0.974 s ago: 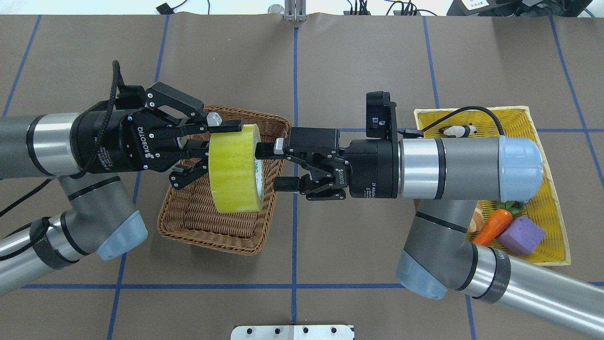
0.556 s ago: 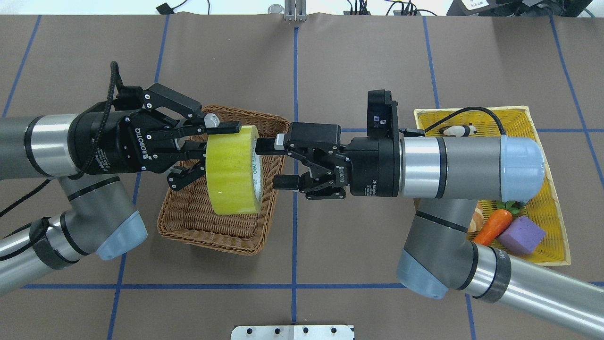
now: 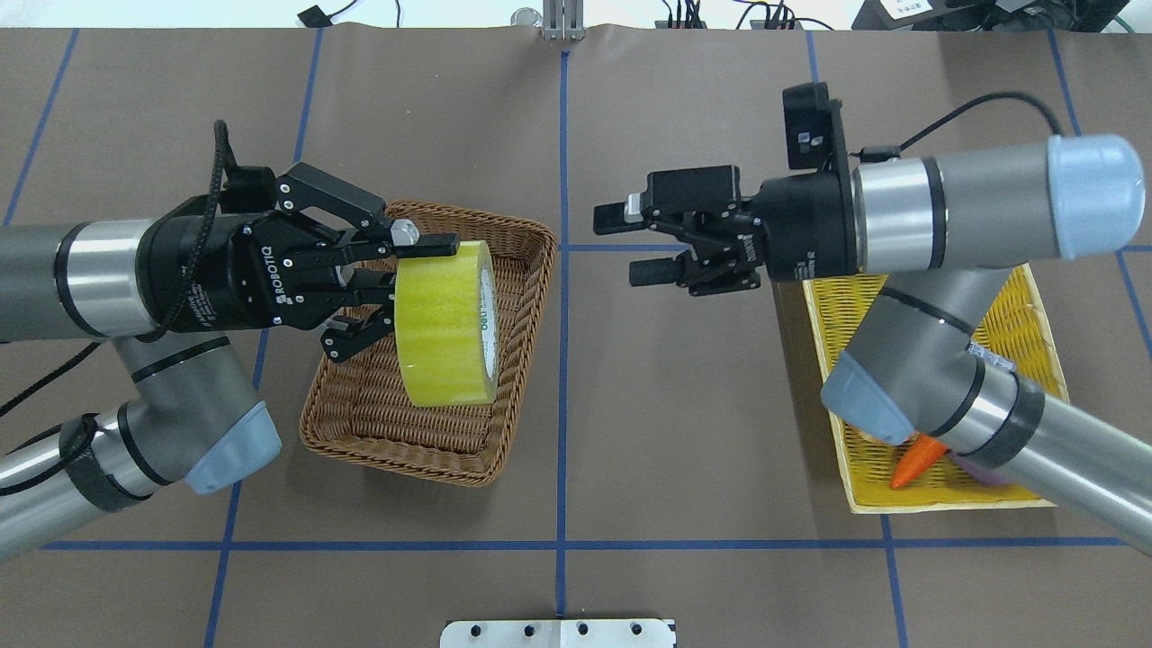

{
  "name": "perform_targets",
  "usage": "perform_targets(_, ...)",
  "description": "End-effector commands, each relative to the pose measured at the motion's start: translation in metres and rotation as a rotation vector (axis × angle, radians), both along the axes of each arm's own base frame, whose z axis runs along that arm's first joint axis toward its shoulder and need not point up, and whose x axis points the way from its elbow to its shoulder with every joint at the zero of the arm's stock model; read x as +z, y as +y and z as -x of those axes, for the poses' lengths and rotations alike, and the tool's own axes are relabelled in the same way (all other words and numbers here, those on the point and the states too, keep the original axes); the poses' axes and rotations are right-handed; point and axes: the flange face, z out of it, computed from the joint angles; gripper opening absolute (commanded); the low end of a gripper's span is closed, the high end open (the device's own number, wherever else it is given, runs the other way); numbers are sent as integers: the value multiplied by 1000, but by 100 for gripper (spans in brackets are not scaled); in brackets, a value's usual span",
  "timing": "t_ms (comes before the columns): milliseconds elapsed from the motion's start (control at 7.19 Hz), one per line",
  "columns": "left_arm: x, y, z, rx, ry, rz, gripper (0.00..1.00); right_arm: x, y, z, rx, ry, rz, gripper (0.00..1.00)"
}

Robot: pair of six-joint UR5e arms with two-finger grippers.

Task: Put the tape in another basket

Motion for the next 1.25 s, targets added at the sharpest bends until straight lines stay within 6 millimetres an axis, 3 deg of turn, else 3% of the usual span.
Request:
perform_targets(0,-5,-18,-26,-140,-208,-41,0,14,-53,-38,40,247,-78,100)
perform_targets(278,-16,-29,-40,-214,-383,-68,0,31,-95,-88,103,384,-67,100)
perform_targets(417,-26,-33,-50,-231,-520,-117,0,43,-119,-127,124,477,-66,100)
perform_targets(556,-44,-33,-56,-205,-684,-187,0,60,-139,-150,137,575,-101,100)
perform_targets(695,-51,-33,-57,-209,-835,-244,0,77,-152,-155,111,679,-145,100)
perform_targets(974,-24,-48,-75,-204,-981,-319,0,100,-168,-167,71,836,-194,100)
perform_targets(1113,-11,-60,-92,-190,-1072,-380,0,116,-172,-178,55,898,-197,100)
